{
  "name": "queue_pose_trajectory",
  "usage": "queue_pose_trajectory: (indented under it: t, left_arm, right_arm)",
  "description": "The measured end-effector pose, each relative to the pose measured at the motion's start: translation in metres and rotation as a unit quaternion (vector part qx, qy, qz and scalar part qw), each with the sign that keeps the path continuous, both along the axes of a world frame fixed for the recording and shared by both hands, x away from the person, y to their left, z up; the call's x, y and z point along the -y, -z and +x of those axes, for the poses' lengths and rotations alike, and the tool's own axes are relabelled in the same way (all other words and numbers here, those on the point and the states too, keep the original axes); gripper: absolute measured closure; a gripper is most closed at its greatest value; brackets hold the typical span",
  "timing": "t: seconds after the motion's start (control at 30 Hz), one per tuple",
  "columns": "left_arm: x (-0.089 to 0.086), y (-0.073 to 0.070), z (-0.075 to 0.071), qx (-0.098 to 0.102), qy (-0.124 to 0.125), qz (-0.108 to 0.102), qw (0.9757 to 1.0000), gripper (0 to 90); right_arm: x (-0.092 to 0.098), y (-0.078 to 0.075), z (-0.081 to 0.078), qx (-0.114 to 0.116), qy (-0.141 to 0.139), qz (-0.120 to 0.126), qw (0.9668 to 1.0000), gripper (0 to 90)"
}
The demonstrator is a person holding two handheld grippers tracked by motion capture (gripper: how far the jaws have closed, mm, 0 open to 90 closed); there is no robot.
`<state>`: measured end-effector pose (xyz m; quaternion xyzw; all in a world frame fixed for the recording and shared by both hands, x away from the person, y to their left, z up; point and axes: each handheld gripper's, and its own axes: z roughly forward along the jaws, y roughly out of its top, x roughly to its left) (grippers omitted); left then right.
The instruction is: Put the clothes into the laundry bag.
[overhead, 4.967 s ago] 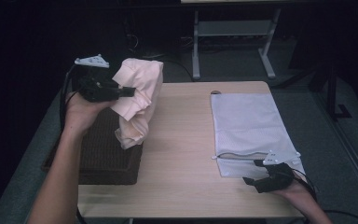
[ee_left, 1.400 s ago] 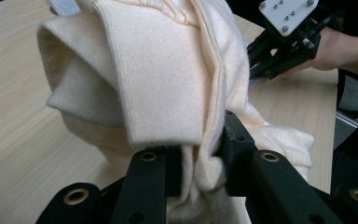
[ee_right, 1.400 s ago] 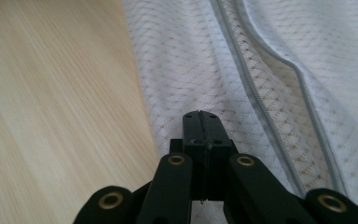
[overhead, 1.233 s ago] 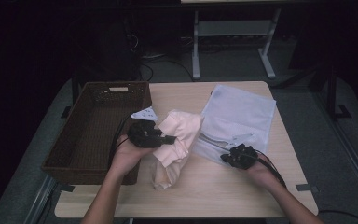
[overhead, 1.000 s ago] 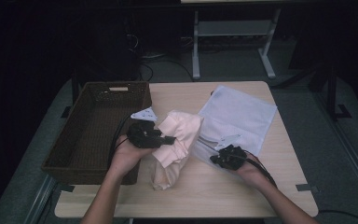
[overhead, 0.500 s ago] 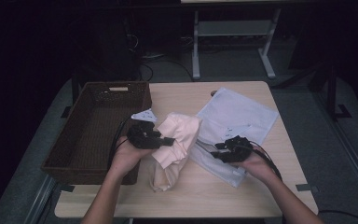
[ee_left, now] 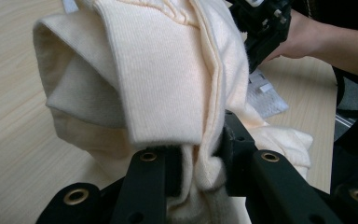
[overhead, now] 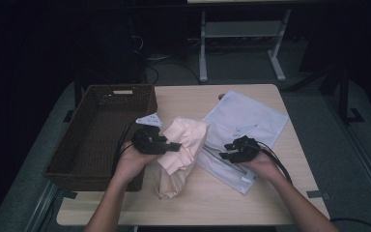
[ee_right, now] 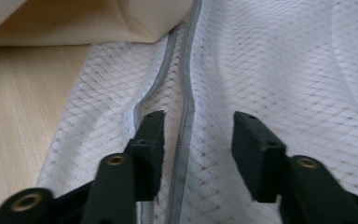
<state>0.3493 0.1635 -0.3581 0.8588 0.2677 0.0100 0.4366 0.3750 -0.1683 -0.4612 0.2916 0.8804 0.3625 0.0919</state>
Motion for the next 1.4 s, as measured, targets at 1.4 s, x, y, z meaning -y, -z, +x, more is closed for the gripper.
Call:
queue_pose_trajectory:
  t: [1.4]
  left_arm:
    - [0.054,0.003,-0.005,-0.004,0.039,0.022,0.999,73.4]
  right_arm:
    - [0.018,-0.047,0.016,0.046,0.055,0.057,0.9958,87.9]
